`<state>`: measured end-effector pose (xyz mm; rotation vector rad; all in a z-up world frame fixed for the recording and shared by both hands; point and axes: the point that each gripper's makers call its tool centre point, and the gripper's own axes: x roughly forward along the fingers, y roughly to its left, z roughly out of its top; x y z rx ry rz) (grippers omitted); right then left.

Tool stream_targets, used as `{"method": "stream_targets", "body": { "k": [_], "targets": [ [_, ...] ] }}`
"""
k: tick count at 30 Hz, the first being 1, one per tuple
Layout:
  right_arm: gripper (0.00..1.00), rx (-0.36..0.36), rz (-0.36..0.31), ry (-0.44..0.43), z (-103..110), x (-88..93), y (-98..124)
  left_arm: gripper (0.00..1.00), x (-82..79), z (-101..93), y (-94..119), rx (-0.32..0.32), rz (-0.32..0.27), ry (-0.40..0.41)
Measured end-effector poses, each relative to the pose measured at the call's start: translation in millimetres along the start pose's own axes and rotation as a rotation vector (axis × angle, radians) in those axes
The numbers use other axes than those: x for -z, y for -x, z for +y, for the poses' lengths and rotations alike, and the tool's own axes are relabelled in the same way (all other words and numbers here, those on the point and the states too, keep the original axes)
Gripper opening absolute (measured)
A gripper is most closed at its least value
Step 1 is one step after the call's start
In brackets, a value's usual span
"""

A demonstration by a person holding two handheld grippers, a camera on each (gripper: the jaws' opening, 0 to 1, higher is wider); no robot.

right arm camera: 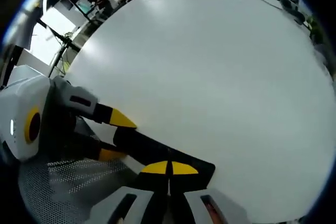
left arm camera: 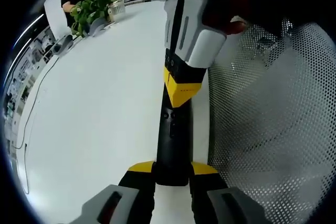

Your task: Press the specified remote control buttons in sequence, fully releasing each button before pressing the next.

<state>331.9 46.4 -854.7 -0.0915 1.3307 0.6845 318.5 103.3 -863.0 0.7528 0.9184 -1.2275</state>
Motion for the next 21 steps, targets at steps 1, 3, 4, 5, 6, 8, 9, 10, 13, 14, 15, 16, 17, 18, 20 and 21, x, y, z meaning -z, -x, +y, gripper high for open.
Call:
{"method": "stream_targets", "body": {
  "k": [1, 3, 4, 5, 6, 8, 9, 10, 13, 14, 15, 16, 17, 18, 20, 21],
  "targets": [
    [0.00, 0.004, 0.001, -0.004, -0.4, -0.1, 0.0, 0.25, 0.0, 0.0, 0.0, 0.000, 0.001, -0.001],
    [0.00, 0.010, 0.004, -0.008, -0.5, -0.1, 0.0, 0.25, -0.1, 0.1, 0.0, 0.000, 0.002, -0.001],
    [0.00, 0.012, 0.004, -0.007, -0.3, 0.0, 0.1, 0.25, -0.1, 0.1, -0.1, 0.000, 0.002, -0.001],
    [0.00, 0.014, 0.004, -0.005, -0.4, 0.0, 0.1, 0.25, -0.1, 0.1, -0.1, 0.001, 0.002, -0.001],
    [0.00, 0.016, 0.003, -0.002, -0.3, 0.1, 0.1, 0.25, -0.1, 0.1, -0.1, 0.001, 0.001, -0.001],
    [0.00, 0.017, 0.002, -0.003, -0.7, 0.0, 0.0, 0.25, -0.1, 0.1, -0.2, 0.000, 0.000, -0.001],
    [0.00, 0.014, 0.001, -0.006, -1.0, -0.1, -0.1, 0.25, -0.2, 0.1, -0.2, 0.000, 0.000, -0.001],
    [0.00, 0.007, -0.003, -0.018, -1.4, -0.1, 0.3, 0.25, -0.1, 0.1, -0.2, -0.001, 0.000, 0.000],
    [0.00, -0.006, -0.013, -0.048, -1.7, 0.5, 0.9, 0.25, -0.1, 0.2, -0.2, -0.003, 0.000, 0.004],
    [0.00, -0.010, -0.013, -0.052, -1.1, 0.3, 0.7, 0.25, -0.1, 0.2, -0.1, -0.004, 0.000, 0.004],
    [0.00, -0.012, -0.011, -0.054, -0.7, 0.3, 0.7, 0.25, -0.1, 0.2, -0.1, -0.004, 0.001, 0.004],
    [0.00, -0.013, -0.009, -0.053, -0.4, 0.3, 0.8, 0.25, 0.0, 0.2, -0.1, -0.005, 0.001, 0.005],
    [0.00, -0.015, -0.004, -0.053, 0.0, 0.3, 1.1, 0.25, 0.0, 0.2, -0.2, -0.005, 0.000, 0.004],
    [0.00, -0.015, -0.002, -0.055, 0.1, 0.4, 1.1, 0.25, 0.0, 0.1, -0.2, -0.005, 0.000, 0.004],
    [0.00, -0.017, 0.001, -0.063, 0.3, 0.5, 1.2, 0.24, 0.1, -0.1, -0.1, -0.005, 0.000, 0.003],
    [0.00, -0.019, 0.011, -0.069, -0.2, 2.0, 1.6, 0.24, 0.1, -0.1, -0.1, -0.005, 0.000, 0.003]
  ]
}}
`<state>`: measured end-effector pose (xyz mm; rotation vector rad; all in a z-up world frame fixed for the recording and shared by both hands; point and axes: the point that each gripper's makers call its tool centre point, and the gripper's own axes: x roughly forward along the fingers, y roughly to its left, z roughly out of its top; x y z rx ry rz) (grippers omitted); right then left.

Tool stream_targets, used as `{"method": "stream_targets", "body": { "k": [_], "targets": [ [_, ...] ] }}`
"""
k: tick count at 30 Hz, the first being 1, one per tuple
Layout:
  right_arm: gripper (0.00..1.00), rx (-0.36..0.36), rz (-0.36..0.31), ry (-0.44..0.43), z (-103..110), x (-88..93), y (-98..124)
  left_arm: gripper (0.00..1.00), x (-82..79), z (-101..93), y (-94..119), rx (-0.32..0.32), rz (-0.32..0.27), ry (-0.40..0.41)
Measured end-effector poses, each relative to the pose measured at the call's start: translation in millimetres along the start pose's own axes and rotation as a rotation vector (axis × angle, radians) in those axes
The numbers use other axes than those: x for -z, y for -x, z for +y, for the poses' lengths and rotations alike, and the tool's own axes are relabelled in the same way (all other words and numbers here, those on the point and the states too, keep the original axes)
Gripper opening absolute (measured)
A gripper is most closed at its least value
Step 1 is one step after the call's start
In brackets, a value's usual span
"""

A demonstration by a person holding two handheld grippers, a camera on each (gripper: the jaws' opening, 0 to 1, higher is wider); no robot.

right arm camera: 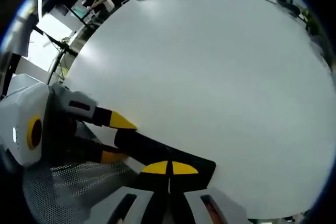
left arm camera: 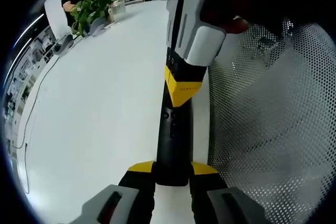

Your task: Press the specified remote control buttons in sequence, fully releasing each button before pressing the next.

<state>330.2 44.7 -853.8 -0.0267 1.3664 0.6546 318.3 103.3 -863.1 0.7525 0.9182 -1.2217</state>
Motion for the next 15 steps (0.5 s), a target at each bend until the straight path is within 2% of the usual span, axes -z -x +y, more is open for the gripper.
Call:
{"method": "stream_targets", "body": {
  "k": [9, 15],
  "targets": [
    [0.00, 0.003, 0.039, -0.049, -5.8, 7.4, 3.7, 0.24, 0.2, -0.1, 0.1, 0.000, 0.002, -0.003],
    [0.00, 0.014, 0.048, -0.027, -5.1, 9.5, 4.2, 0.24, 0.0, -0.3, 0.4, 0.001, 0.001, -0.002]
  ]
}}
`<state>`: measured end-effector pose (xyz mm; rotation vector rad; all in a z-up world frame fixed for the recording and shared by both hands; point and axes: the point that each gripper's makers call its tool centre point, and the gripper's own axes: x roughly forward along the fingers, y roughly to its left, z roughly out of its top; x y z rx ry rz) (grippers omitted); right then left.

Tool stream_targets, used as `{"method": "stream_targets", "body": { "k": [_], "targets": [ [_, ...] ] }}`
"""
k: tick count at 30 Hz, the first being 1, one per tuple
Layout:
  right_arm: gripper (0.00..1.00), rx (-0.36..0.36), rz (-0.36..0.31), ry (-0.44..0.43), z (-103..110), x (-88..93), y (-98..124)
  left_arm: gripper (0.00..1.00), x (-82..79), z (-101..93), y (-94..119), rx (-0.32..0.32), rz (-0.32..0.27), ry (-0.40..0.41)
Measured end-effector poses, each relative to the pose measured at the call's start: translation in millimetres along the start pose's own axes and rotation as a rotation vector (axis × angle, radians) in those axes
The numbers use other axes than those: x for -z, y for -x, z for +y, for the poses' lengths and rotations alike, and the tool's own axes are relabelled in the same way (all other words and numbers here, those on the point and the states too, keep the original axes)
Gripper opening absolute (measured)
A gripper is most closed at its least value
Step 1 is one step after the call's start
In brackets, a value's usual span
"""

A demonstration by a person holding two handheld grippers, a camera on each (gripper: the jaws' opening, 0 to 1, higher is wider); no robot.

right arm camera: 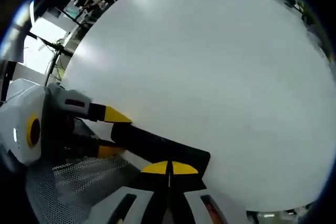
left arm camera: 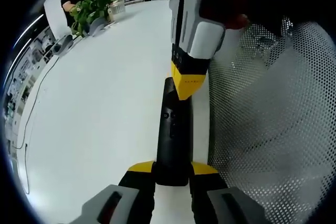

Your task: Press the specified remote control buttons in sequence, fully releasing each button before pressing the next.

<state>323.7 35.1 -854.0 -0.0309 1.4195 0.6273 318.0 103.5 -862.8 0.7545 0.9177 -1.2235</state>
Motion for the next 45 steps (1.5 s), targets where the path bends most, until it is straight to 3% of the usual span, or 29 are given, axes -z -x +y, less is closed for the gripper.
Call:
{"method": "stream_targets", "body": {
  "k": [16, 20, 24, 36, 45],
  "targets": [
    [0.00, 0.015, -0.004, 0.012, -1.5, 1.3, -1.9, 0.25, -0.1, 0.3, -0.1, 0.003, -0.014, 0.003],
    [0.00, 0.053, 0.017, 0.071, -0.1, 1.0, -3.3, 0.25, -0.5, 0.2, -0.2, 0.006, -0.013, 0.003],
    [0.00, 0.046, 0.003, 0.083, -1.1, 2.2, -1.6, 0.25, -0.6, 0.2, -0.1, 0.003, -0.014, 0.005],
    [0.00, -0.017, -0.012, -0.030, -1.8, -0.7, 1.2, 0.25, -0.4, 0.4, -0.1, 0.002, -0.013, 0.001],
    [0.00, -0.043, -0.049, -0.058, 1.5, -7.4, 1.2, 0.25, -0.5, 0.4, -0.2, 0.003, -0.013, 0.003]
  ]
}}
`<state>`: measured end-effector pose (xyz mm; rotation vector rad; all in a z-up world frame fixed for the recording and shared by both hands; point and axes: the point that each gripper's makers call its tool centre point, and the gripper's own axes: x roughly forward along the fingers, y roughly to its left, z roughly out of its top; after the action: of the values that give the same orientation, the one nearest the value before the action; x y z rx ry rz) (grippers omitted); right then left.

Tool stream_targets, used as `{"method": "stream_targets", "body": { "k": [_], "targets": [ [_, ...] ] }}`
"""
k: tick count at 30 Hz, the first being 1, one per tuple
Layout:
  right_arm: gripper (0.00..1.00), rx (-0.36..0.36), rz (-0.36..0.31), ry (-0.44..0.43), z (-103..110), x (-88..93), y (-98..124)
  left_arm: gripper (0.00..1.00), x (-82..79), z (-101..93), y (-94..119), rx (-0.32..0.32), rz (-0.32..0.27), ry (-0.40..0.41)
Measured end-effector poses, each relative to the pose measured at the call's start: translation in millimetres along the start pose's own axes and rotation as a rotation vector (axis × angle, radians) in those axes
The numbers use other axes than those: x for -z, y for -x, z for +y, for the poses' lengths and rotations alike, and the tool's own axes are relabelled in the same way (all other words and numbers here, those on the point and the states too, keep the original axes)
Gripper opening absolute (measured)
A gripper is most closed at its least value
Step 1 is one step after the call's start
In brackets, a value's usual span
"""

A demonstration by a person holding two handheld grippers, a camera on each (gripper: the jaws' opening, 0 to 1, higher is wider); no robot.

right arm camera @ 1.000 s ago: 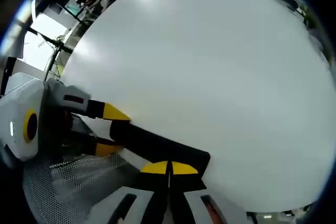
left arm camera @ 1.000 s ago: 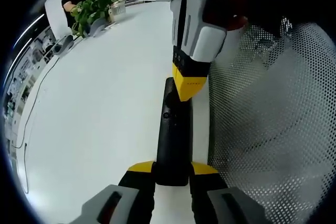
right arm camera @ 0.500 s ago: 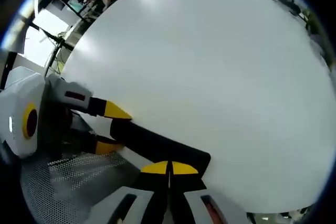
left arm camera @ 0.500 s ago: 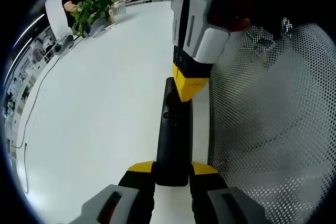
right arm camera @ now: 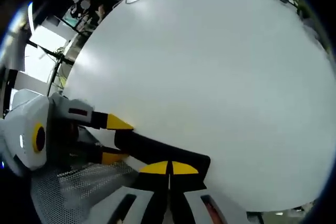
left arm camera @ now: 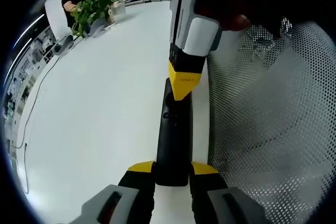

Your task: Press the specified remote control buttons in sequence, fully releasing each button before pressing the next.

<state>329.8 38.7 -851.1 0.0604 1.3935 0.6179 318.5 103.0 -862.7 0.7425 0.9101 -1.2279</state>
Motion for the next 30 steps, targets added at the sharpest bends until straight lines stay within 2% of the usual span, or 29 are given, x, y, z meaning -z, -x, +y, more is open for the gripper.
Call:
{"method": "stream_targets", "body": {
  "k": [9, 14, 16, 21, 30],
  "targets": [
    [0.00, 0.017, 0.022, 0.036, 0.6, 1.6, -4.3, 0.25, -0.1, 0.1, -0.1, 0.001, 0.001, 0.002],
    [0.00, -0.001, 0.016, -0.024, -1.9, 0.0, -4.8, 0.25, -0.1, 0.3, -0.3, 0.002, 0.003, -0.001],
    [0.00, 0.005, 0.008, -0.023, -1.7, -0.5, -5.0, 0.25, -0.2, 0.3, -0.3, 0.004, 0.002, -0.006],
    [0.00, 0.047, 0.016, 0.028, 0.5, -0.7, -5.9, 0.25, -0.2, 0.3, -0.5, 0.005, -0.001, -0.012],
    [0.00, 0.000, 0.009, -0.033, -0.7, -3.0, -3.5, 0.24, -0.5, -0.2, -0.2, 0.003, -0.011, -0.015]
  ]
}}
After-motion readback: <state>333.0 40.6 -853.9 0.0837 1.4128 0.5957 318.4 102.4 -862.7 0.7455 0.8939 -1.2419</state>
